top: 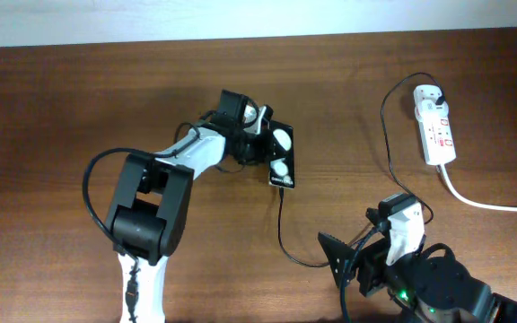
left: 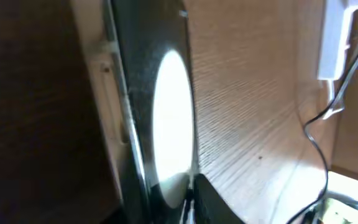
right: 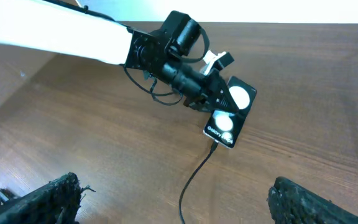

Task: Plug charger to phone and switch on socket
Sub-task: 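Lower the phone onto the table with the left gripper and release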

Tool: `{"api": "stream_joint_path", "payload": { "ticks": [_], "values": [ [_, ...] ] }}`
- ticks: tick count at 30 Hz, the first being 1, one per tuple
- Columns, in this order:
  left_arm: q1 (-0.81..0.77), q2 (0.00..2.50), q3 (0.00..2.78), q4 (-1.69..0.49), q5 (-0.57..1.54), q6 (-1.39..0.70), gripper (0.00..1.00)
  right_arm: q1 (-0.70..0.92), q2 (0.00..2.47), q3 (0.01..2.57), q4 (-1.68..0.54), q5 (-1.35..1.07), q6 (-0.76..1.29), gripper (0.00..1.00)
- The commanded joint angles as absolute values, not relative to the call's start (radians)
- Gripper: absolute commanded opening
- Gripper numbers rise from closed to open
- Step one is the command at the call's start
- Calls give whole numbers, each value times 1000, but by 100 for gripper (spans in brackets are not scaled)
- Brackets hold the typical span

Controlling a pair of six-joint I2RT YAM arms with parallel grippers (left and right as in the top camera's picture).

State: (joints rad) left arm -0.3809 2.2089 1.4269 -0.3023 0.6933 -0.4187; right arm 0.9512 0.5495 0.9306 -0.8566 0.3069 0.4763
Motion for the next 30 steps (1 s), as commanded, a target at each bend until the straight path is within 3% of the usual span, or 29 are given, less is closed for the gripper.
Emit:
{"api": "stream_joint_path", "payload": {
  "ticks": [1, 4, 6, 8, 10, 15, 20, 24, 30],
  "values": [
    [-391, 2211, 1451, -341, 614, -402, 31, 948, 546, 935, -868, 323, 487, 99],
    [-390, 2211, 1451, -391, 551, -402, 45, 948, 546, 935, -872, 323, 487, 99],
    [-390, 2211, 1451, -408, 506, -402, 68, 948, 546, 935, -883, 323, 487, 99],
    [-390, 2211, 1451, -422, 492, -402, 80, 948, 546, 934, -886, 323, 487, 99],
    [-390, 2211, 1451, -443, 467, -402, 99, 948, 546, 934, -886, 323, 487, 99],
    [-356, 2204, 1452, -485, 369, -402, 99, 948, 546, 934, -887, 237, 487, 99],
    [-127, 2038, 1452, -783, 369, -241, 99, 948, 546, 934, -895, 221, 487, 99],
    [43, 1685, 1452, -1103, 285, -176, 99, 948, 579, 934, -894, 221, 487, 99],
    [41, 1195, 1452, -1384, 130, -158, 99, 948, 885, 934, -816, 254, 491, 99]
  ]
}}
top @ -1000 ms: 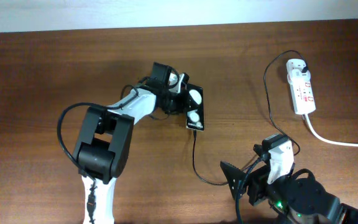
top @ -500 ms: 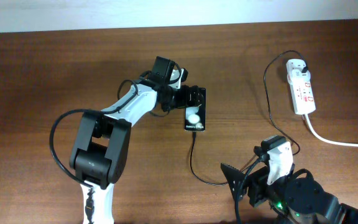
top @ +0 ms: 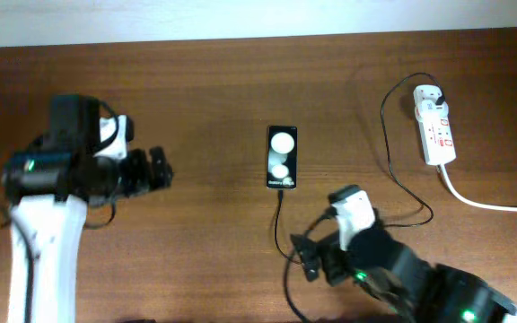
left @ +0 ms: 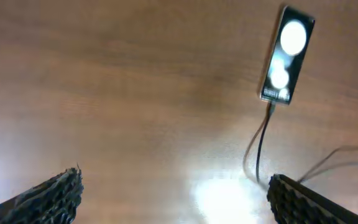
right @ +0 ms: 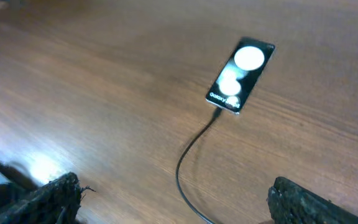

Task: Plug charger to phone and switch on socket
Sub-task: 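Lower the phone onto the table with the left gripper and release, then move the right gripper to the power strip's red switch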

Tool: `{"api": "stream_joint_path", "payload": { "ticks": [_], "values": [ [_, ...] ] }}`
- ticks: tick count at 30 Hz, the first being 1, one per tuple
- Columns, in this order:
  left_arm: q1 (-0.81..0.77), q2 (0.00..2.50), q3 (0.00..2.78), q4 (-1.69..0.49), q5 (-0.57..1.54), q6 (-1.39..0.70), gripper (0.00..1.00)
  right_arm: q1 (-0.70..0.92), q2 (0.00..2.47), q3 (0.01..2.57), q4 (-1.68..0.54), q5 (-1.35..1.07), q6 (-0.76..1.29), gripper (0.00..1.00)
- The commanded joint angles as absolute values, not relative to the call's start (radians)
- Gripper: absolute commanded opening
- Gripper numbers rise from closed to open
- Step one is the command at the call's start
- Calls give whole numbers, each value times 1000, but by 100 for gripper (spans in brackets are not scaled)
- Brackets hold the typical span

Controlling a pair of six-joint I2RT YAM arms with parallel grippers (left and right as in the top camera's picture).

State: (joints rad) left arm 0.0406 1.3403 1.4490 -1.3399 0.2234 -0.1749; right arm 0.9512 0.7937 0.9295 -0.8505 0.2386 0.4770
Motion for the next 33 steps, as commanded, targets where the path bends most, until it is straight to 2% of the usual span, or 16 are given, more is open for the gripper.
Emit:
{"api": "stream_joint_path", "payload": {
  "ticks": [1, 4, 6, 8, 9, 11, 13, 16, 18, 22, 26, 28, 33],
  "values": [
    [41, 1112, 1452, -1422, 105, -159, 99, 947, 931, 934, -794, 254, 532, 99],
    [41, 875, 1452, -1532, 56, -159, 99, 947, 1131, 935, -729, 253, 646, 100],
    [41, 760, 1452, -1563, 55, -159, 99, 890, 1202, 936, -692, 183, 646, 68],
    [41, 672, 1452, -1636, 55, -159, 99, 720, 1226, 936, -706, 76, 645, 38],
    [41, 622, 1452, -1678, 55, -159, 99, 605, 1225, 936, -735, 54, 642, 28],
    [41, 562, 1452, -1687, 56, -159, 99, 457, 1225, 936, -771, 55, 604, 19],
    [41, 479, 1452, -1687, 55, -159, 99, 286, 1226, 936, -786, 47, 573, 4],
    [41, 384, 1452, -1687, 56, -159, 99, 48, 1226, 974, -842, 36, 564, 4],
    [41, 340, 1452, -1687, 56, -159, 99, -53, 1237, 1028, -878, 36, 527, 4],
    [-28, 265, 1452, -1687, 56, -159, 99, -256, 1492, 1335, -1061, 37, 469, 4],
    [-46, 209, 1452, -1687, 56, -159, 99, -355, 1879, 1741, -1213, 33, 448, 4],
    [-46, 181, 1452, -1687, 56, -159, 99, -369, 2001, 1852, -1220, 33, 449, 4],
    [-45, 78, 1452, -1687, 56, -159, 99, -370, 2114, 1869, -1093, 30, 449, 4]
  ]
}}
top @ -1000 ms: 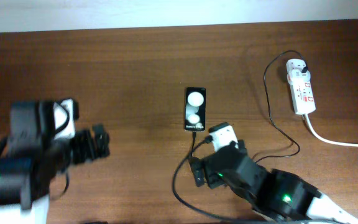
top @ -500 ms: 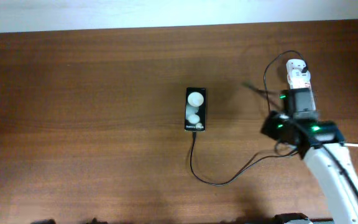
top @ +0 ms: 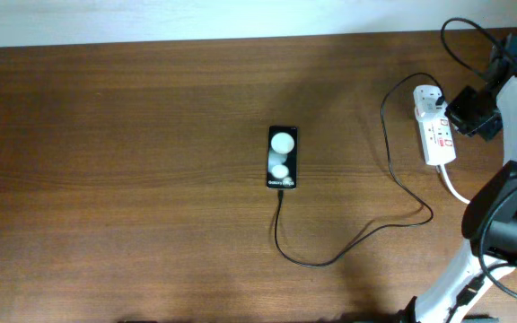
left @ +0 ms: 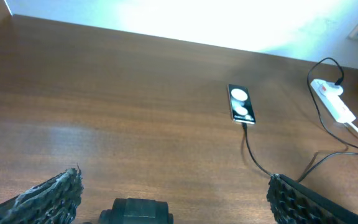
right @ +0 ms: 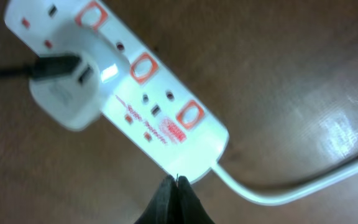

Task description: Plug charger to phone and switch on socket

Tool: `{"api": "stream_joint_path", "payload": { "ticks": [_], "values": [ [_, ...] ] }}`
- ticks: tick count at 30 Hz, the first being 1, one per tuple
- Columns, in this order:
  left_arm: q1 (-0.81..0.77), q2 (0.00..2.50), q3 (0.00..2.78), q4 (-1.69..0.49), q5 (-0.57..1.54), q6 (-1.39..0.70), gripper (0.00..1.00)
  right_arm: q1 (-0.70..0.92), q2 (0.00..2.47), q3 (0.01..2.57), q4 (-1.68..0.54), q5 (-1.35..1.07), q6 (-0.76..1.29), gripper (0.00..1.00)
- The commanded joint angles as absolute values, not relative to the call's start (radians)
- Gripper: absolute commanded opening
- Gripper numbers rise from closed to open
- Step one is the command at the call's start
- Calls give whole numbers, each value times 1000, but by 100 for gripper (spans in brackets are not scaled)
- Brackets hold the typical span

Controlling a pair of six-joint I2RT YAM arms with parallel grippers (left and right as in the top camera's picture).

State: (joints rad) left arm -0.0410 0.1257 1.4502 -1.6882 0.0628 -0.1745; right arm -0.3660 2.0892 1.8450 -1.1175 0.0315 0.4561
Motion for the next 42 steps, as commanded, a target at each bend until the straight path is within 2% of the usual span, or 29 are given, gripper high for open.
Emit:
{"api": "stream_joint_path", "payload": {
  "ticks": [1, 15, 26, 34, 42],
  "values": [
    [-45, 60, 1452, -1687, 56, -159, 99, -374, 2130, 1869, -1071, 29, 449, 4],
    [-45, 7, 1454, -1687, 56, -159, 99, -376, 2247, 1869, -877, -44, 510, 4],
    [-45, 7, 1454, -1687, 56, -159, 99, -376, 2286, 1869, -832, -60, 532, 4],
    [-45, 7, 1454, -1687, 56, -159, 99, -307, 2397, 1861, -887, -175, 536, 4],
    [-45, 7, 1454, -1687, 56, -159, 99, -293, 2396, 1863, -942, -247, 532, 4]
  ]
}}
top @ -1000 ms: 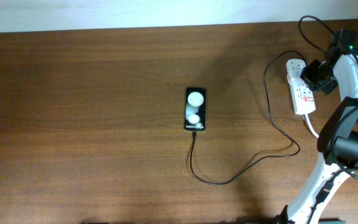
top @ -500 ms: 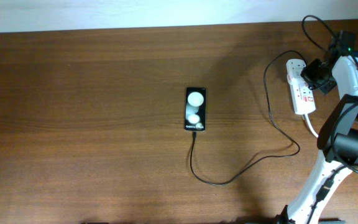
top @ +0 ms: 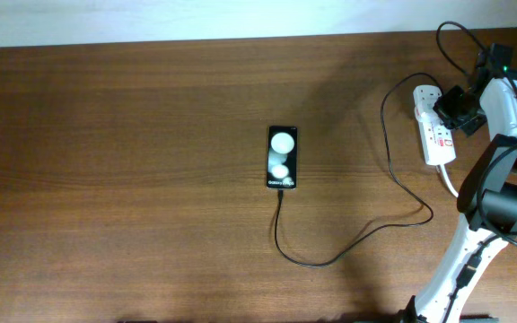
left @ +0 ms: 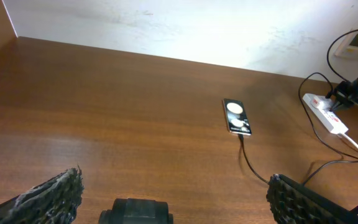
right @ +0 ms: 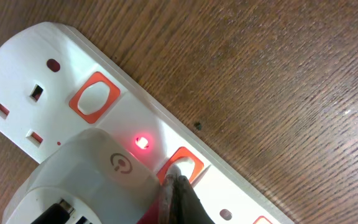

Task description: Plug charger to phone and switch on socket

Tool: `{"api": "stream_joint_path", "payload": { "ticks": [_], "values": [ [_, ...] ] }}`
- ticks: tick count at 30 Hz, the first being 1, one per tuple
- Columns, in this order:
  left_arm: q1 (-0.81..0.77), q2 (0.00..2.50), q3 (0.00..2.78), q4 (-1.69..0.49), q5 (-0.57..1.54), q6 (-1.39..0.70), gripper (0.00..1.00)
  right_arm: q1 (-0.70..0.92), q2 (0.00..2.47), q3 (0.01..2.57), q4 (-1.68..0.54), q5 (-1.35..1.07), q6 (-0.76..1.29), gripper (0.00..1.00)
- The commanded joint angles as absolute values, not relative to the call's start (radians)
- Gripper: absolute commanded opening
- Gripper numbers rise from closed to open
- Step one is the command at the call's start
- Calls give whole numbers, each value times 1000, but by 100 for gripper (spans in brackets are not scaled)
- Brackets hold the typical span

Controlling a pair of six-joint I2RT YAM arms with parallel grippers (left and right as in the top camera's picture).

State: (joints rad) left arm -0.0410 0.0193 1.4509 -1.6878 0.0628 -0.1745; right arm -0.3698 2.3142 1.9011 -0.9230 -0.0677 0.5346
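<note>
The black phone point(top: 282, 157) lies flat mid-table, also in the left wrist view point(left: 237, 116). A black charger cable point(top: 330, 260) runs from its near end in a loop to the white plug point(right: 98, 180) in the white power strip point(top: 436, 135). My right gripper point(right: 176, 182) is shut, its tip touching the orange switch point(right: 188, 163) beside the plug. A red lamp point(right: 142, 142) glows next to that switch. My left gripper point(left: 173, 190) is open, high over the table's near left, holding nothing.
The strip's white mains lead point(top: 496, 206) runs off the table's right edge. A second orange switch point(right: 97, 97) and free sockets lie further along the strip. The right arm point(top: 510, 135) reaches up the table's right side. A pale wall borders the far edge.
My shut right gripper was over the strip's lead end and is now at the plug, tip on the orange switch. A red lamp now glows there. The left wrist view has shifted slightly.
First my left gripper was at the phone, with the cable in its end and the right gripper open near the front. Then both were away and the phone lay flat. Later the right gripper was shut over the strip, and now touches a switch, lamp lit.
</note>
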Motion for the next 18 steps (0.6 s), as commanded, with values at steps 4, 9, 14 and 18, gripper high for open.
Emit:
{"api": "stream_joint_path", "payload": {
  "ticks": [4, 9, 14, 18],
  "values": [
    [-45, 7, 1454, -1687, 56, -159, 99, -344, 2321, 1863, -1031, -52, 532, 4],
    [-45, 7, 1454, -1687, 56, -159, 99, -395, 2038, 1863, -1071, -40, 532, 4],
    [-45, 7, 1454, -1687, 56, -159, 99, -393, 1617, 1863, -1051, -49, 532, 4],
    [-43, 7, 1454, -1687, 56, -159, 99, -393, 1276, 1863, -922, -175, 532, 4]
  ]
}}
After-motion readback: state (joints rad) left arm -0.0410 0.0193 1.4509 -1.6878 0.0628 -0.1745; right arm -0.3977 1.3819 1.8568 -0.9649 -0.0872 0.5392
